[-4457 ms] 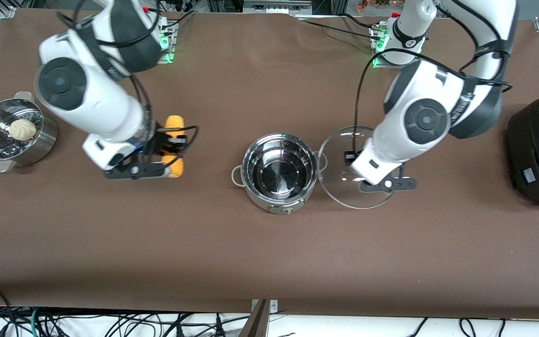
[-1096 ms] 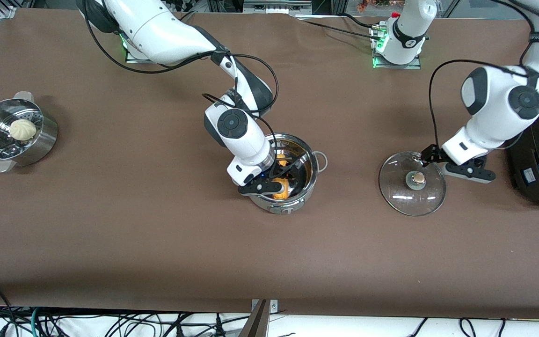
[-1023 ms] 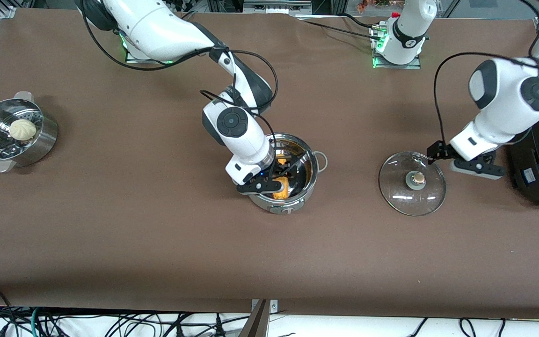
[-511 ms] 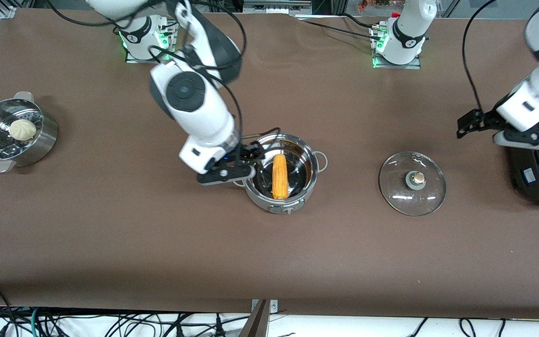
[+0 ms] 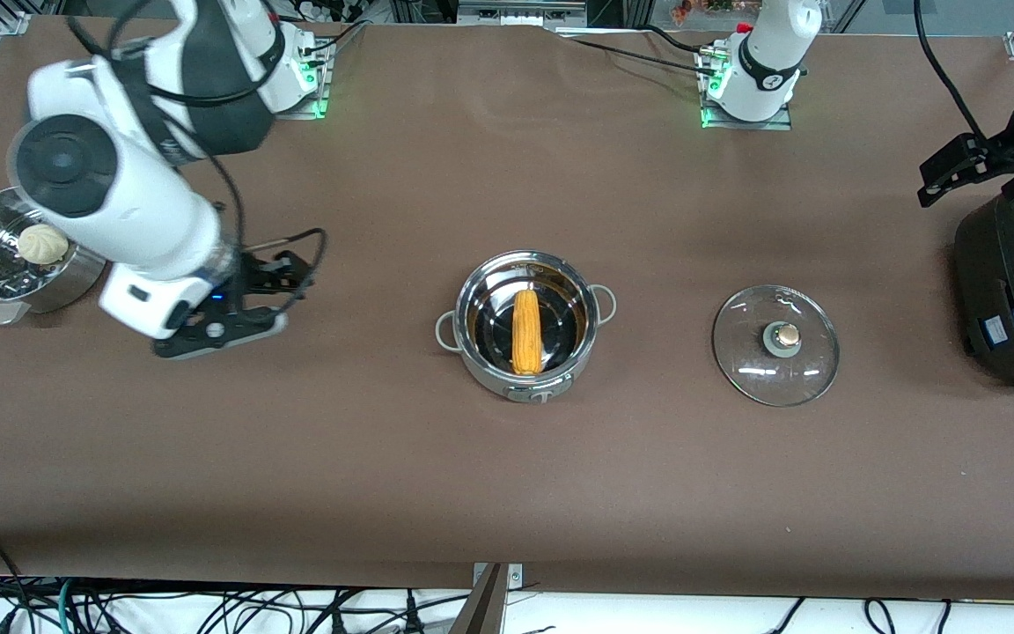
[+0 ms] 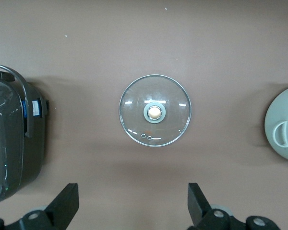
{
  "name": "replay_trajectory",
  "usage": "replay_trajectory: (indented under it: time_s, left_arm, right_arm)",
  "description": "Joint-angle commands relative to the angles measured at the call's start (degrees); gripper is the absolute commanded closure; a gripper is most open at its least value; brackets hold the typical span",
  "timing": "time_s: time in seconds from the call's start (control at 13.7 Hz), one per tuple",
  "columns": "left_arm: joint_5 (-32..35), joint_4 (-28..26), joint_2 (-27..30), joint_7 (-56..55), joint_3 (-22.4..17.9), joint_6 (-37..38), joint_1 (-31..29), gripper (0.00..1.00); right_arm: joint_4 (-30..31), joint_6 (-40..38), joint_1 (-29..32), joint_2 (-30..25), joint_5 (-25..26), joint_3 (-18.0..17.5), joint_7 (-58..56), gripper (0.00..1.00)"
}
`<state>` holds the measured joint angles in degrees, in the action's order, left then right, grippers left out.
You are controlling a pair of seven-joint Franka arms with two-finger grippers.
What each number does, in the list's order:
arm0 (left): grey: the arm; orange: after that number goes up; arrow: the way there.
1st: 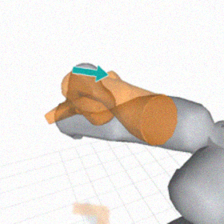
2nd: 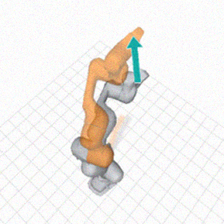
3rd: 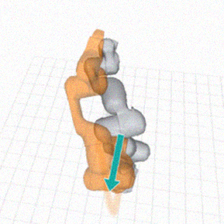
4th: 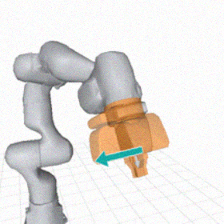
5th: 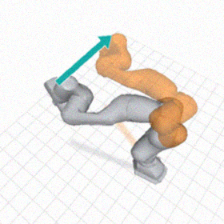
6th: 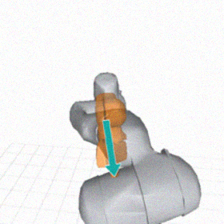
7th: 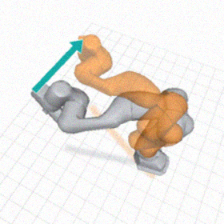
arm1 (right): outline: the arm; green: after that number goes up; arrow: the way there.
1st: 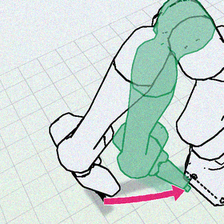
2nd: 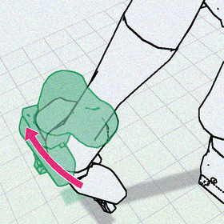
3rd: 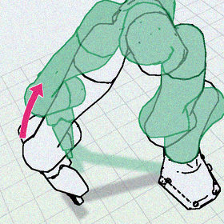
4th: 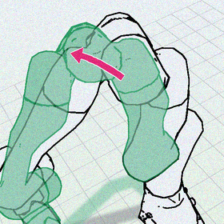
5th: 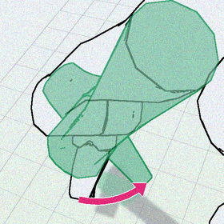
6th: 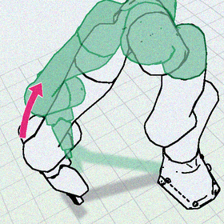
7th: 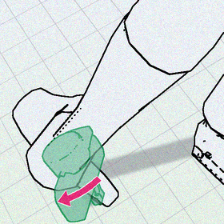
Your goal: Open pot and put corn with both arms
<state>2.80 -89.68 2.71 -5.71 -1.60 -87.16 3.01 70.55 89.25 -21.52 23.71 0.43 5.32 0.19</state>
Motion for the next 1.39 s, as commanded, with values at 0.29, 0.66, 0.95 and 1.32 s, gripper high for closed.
replay_trajectory:
  time_s: [0.29,0.66,0.95,1.32]
  left_arm:
    - [0.7,2.6,-4.3,-0.6,0.3,1.6,-2.0,0.00]
    - [-2.2,2.6,-3.9,-4.6,0.3,1.8,-2.0,0.00]
    - [-4.8,2.7,-3.6,-7.5,1.0,3.0,-2.0,0.00]
    - [-4.4,2.7,-3.5,-6.5,1.3,4.1,-2.0,0.00]
  right_arm:
    - [20.4,5.7,7.0,-13.6,1.2,2.6,-1.7,0.00]
    - [33.5,17.8,24.4,-24.8,1.7,-9.8,-1.3,0.00]
    - [36.5,10.5,24.2,-29.4,1.8,-9.2,-1.4,0.00]
    - [36.9,8.8,24.1,-29.5,1.9,-9.1,-1.6,0.00]
